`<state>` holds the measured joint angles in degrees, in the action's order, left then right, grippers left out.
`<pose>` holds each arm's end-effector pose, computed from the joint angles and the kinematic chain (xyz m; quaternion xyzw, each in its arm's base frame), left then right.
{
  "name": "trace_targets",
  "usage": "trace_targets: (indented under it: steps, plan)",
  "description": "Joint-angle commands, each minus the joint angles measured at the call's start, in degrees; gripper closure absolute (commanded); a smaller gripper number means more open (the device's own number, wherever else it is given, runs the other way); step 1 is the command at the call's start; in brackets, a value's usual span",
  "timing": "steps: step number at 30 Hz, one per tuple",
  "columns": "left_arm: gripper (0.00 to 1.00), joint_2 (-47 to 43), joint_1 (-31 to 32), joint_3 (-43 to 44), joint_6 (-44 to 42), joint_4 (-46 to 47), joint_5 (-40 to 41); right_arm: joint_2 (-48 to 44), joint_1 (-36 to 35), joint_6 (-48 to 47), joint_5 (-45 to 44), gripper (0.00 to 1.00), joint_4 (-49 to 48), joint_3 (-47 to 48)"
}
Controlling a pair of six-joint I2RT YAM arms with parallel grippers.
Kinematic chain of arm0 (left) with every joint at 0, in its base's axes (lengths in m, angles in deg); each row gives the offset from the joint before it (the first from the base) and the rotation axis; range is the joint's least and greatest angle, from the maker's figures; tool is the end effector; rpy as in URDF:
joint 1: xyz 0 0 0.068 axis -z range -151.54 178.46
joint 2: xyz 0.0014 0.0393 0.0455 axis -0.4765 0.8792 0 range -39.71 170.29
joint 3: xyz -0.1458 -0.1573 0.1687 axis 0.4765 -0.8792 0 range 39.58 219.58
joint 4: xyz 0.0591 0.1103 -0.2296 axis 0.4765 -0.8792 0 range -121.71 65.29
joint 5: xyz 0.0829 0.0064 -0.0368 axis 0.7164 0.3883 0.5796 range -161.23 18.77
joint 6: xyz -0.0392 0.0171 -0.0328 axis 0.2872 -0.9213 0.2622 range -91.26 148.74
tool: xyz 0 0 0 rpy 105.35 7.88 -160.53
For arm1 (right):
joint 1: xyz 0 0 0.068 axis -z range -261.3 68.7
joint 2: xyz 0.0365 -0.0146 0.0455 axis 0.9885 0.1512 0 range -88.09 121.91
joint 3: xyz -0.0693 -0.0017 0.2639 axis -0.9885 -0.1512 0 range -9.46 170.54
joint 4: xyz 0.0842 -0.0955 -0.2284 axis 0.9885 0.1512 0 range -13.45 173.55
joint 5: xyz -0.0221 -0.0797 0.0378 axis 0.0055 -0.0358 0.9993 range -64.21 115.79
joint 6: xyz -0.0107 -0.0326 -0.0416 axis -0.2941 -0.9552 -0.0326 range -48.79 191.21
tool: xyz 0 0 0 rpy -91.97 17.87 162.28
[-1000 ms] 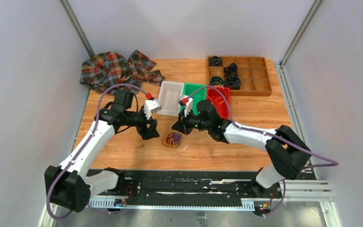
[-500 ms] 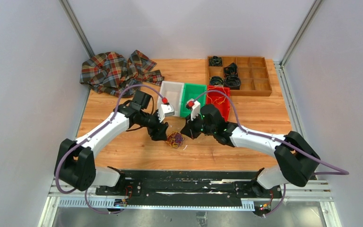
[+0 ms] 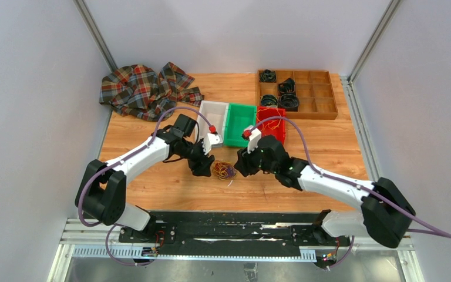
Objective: Untangle the cables
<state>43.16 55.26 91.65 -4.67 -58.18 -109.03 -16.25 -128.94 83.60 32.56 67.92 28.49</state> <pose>0.2336 -0.1425 0.2096 0.5251 0.7617 -0.3031 0.2285 0.1812 0.2049 0.2309 -0.2854 0.7940 0.3105 0.4379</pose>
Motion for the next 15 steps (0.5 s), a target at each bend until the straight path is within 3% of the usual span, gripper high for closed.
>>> trace_targets:
  steps: [1,5,11,15]
  plan:
    - [0.36,-1.27,-0.24,1.83,-1.26,-1.51,-0.14,-3.41,-2.22,-4.63,-6.71,0.48,-0.21,1.13]
    - [0.35,-1.12,-3.04,2.75,11.39,5.33,0.48,-1.05,-3.85,-4.63,-6.79,0.45,-0.36,2.96]
    - [0.27,3.13,-4.35,5.83,28.58,7.65,-0.04,3.11,-5.43,-2.28,-6.08,0.45,-6.08,1.04]
    - [0.25,4.54,-3.99,4.52,27.37,8.15,-3.0,4.74,-5.99,-0.65,-5.61,0.45,-10.8,-1.29]
